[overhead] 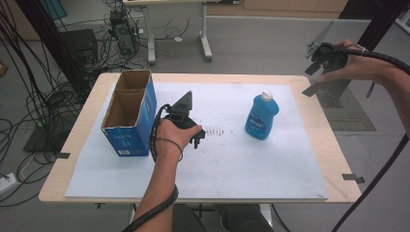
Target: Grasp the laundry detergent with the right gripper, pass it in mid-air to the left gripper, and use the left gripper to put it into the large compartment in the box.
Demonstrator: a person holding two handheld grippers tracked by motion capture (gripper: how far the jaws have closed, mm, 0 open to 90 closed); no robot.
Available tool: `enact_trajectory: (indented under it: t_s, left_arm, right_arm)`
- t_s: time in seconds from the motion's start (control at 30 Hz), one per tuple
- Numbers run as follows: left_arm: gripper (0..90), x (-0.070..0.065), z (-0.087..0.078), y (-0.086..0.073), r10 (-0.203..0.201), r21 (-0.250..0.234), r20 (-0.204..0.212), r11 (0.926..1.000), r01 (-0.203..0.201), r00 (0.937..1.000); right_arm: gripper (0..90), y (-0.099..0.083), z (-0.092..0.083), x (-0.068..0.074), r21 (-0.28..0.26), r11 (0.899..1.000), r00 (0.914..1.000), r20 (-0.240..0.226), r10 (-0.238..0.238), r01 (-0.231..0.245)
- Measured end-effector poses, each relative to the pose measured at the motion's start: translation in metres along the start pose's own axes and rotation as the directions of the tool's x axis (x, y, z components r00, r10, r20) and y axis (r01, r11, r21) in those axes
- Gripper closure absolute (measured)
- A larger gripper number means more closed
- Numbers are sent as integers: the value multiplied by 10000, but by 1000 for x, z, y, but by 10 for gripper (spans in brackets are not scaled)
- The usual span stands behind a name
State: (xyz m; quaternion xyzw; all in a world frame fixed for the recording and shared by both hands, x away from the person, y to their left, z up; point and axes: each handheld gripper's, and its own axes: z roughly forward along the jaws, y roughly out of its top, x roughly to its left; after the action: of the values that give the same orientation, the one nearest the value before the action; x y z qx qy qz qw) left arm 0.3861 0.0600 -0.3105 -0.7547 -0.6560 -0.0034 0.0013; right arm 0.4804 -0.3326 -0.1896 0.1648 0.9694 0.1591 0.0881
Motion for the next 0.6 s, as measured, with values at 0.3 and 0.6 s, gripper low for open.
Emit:
enact_trajectory:
  t_s: [0.3, 0.6]
  left_arm:
    - [57, 0, -2, -2, 26, -84, 35, 10000, -26, 10000]
    - [57, 5, 0, -5, 12, -105, 68, 9999, -11, 10000]
  right_arm:
    - [78, -5, 2, 3, -43, 10000, 10000, -51, 7, -7]
    - [74, -9, 5, 7, -63, 10000, 9999, -131, -16, 15]
